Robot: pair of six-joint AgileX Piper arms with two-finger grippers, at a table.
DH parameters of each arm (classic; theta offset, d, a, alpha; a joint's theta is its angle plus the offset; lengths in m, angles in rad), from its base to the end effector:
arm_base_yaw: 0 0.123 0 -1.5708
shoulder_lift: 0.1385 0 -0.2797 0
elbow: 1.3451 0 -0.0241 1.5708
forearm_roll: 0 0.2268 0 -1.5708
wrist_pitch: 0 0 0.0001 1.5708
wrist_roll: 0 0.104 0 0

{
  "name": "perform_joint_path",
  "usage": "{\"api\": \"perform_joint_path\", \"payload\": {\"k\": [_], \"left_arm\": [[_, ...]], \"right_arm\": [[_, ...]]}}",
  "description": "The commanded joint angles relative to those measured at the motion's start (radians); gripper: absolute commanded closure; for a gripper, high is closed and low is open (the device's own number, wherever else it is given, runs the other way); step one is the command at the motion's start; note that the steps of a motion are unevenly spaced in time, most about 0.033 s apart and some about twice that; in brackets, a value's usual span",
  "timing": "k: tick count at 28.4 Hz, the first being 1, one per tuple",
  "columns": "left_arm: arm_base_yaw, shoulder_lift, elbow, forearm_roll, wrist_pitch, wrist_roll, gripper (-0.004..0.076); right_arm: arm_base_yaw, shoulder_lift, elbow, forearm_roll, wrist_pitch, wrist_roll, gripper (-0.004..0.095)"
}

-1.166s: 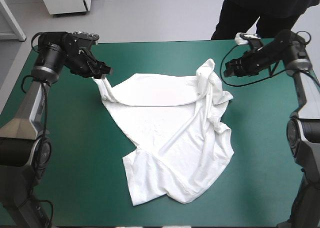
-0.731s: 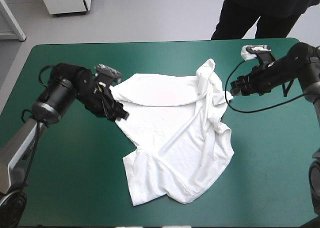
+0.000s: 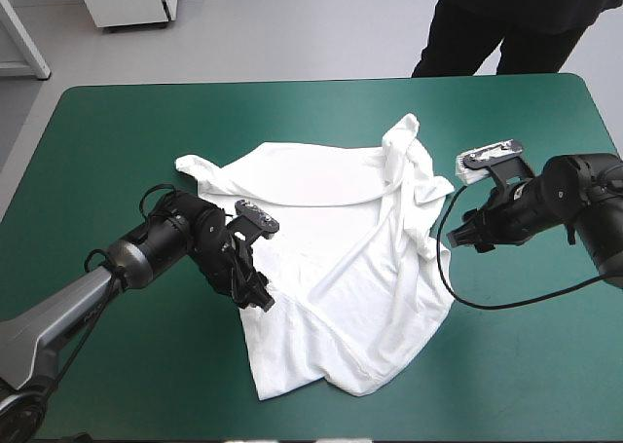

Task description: Fold the cloth

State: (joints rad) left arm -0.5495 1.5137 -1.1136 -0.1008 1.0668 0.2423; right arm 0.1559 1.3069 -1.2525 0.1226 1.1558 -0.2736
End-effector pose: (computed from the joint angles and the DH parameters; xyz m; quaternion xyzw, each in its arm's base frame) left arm 0.2218 -0.1466 0.2532 0.3649 0.9250 -0.0603 0.0871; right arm 0.2312 0.0481 0.3390 -0.1960 0.9533 0.0470 0.2248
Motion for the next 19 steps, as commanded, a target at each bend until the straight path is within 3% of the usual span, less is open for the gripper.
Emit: {"api": "perform_joint_path", "payload": {"k": [1, 19], "left_arm": [[-0.007, -0.005, -0.023, -0.011, -0.02, 0.02, 0.0281], [-0.04, 0.159, 0.023, -0.104, -0.056, 0.099, 0.0286]], "right_arm": [[0.002, -0.033, -0.022, -0.015, -0.032, 0.005, 0.0367], [0.002, -0.029, -0.022, -0.101, -0.054, 0.033, 0.0367]]}}
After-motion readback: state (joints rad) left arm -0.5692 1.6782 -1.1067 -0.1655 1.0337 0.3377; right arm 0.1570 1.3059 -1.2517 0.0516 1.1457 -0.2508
